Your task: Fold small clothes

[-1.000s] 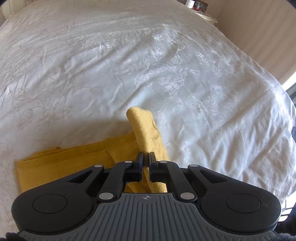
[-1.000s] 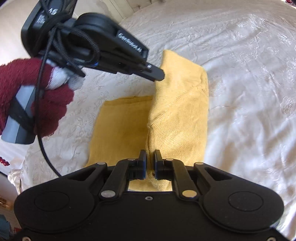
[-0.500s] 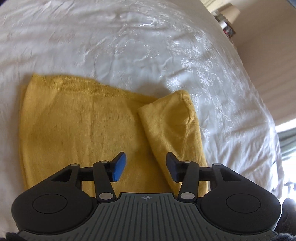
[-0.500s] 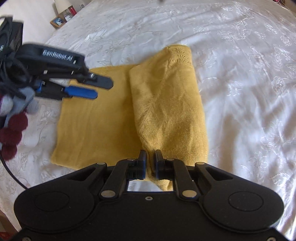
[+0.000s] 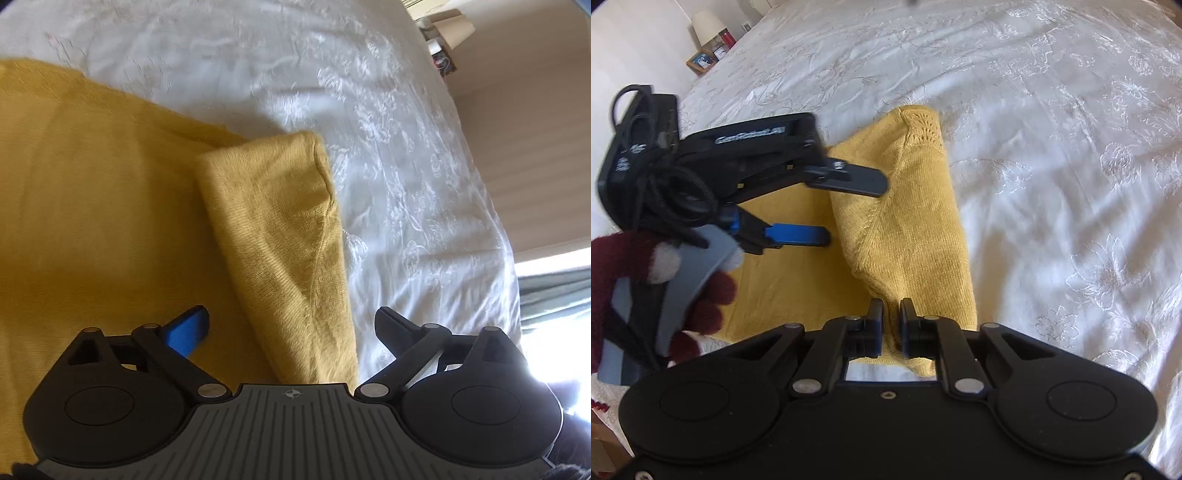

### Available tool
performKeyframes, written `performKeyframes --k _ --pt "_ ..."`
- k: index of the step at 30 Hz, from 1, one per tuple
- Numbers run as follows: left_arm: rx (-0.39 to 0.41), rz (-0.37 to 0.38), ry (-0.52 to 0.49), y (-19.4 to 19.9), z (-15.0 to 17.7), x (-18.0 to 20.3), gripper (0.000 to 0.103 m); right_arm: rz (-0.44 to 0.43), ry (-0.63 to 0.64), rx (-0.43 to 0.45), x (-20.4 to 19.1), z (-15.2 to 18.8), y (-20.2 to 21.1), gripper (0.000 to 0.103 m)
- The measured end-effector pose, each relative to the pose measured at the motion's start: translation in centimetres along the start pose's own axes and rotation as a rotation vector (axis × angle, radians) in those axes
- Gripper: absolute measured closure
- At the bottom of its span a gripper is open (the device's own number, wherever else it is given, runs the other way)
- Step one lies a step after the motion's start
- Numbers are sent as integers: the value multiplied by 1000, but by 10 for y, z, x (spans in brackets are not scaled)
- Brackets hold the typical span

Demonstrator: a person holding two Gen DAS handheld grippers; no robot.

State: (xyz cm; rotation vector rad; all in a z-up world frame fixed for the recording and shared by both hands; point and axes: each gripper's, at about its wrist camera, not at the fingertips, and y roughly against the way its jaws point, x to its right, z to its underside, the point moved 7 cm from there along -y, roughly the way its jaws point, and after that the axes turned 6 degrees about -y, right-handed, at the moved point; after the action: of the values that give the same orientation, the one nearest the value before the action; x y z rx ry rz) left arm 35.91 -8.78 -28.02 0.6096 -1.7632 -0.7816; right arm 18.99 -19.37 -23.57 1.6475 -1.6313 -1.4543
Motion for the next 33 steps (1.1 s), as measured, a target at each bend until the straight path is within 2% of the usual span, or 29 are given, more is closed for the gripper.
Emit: performKeyframes --k 6,9,10,12,16,18,20,21,22,24,26,29,33 --pt "51 51 16 -13 -22 14 9 -37 -29 -6 17 -9 1 84" --pt "57 57 -46 -14 -41 31 22 -44 -54 9 25 -17 5 84" --pt "56 53 -71 -14 -47 36 24 -43 -62 14 28 -20 6 84" --pt "35 52 -119 -17 -56 46 24 -47 -82 20 34 -23 8 84" --pt "-40 -19 -209 -31 -59 54 24 -51 -114 28 41 -26 8 84" --pt "-61 -34 -221 -35 -56 52 26 -57 -130 33 43 -26 8 84" --pt "-64 -48 -204 -36 -54 50 35 -61 -138 34 43 -25 8 84" --pt "-49 -51 -192 -34 -54 49 45 -63 -143 35 43 -24 8 84" --pt "-29 -64 -179 -32 -55 47 64 -64 -145 35 43 -24 9 84" --pt "12 -99 -159 -28 -58 45 93 -63 -140 37 43 -24 9 84" --pt "15 -89 -152 -26 -60 45 94 -59 -126 40 40 -23 12 84" --pt "9 -125 -204 -17 -62 52 94 -57 -102 53 31 -22 20 85" --pt "28 -105 -246 8 -65 63 94 -84 -89 82 10 -24 32 85"
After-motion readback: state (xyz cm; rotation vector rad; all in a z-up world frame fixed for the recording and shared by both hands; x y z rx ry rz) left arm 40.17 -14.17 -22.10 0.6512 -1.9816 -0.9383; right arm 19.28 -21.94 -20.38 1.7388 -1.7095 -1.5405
